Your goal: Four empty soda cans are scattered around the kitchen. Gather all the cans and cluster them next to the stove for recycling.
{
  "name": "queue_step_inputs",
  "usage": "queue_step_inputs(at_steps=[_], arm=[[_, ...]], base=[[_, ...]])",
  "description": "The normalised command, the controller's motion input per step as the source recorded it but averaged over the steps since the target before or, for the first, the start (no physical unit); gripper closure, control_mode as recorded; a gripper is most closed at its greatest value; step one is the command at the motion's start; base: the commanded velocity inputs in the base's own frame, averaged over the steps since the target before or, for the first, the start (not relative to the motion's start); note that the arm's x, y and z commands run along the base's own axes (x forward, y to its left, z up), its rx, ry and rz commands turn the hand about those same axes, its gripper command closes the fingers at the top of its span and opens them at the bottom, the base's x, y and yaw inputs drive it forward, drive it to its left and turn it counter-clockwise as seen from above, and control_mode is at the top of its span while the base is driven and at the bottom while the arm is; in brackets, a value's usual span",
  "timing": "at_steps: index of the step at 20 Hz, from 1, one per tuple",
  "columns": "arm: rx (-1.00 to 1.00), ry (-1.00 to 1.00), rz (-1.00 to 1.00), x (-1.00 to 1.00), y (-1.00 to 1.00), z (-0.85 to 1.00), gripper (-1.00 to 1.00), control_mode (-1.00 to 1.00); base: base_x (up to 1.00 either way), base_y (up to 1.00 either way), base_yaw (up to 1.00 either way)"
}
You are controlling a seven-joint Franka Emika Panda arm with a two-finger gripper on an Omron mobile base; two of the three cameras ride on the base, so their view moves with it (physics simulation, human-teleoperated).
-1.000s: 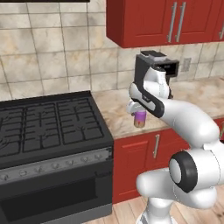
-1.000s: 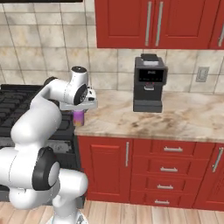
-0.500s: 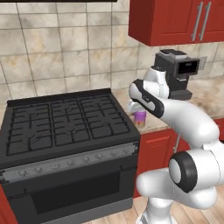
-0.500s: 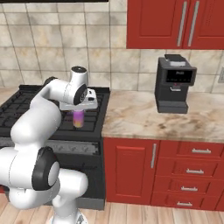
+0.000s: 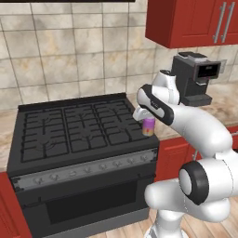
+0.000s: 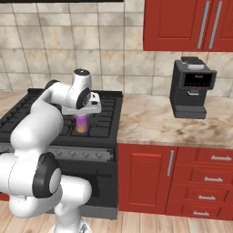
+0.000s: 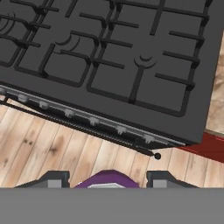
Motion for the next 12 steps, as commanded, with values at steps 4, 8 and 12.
queue_step_inputs(at_steps=[4, 8, 12], arm=[[0.0, 0.0, 0.0, 0.0, 0.0, 0.0, 1.0, 1.0], [0.0, 0.0, 0.0, 0.0, 0.0, 0.0, 1.0, 1.0], [0.0, 0.0, 0.0, 0.0, 0.0, 0.0, 1.0, 1.0]], base=[[0.01, -0.18, 0.03], [0.01, -0.2, 0.0], [0.03, -0.15, 0.0]])
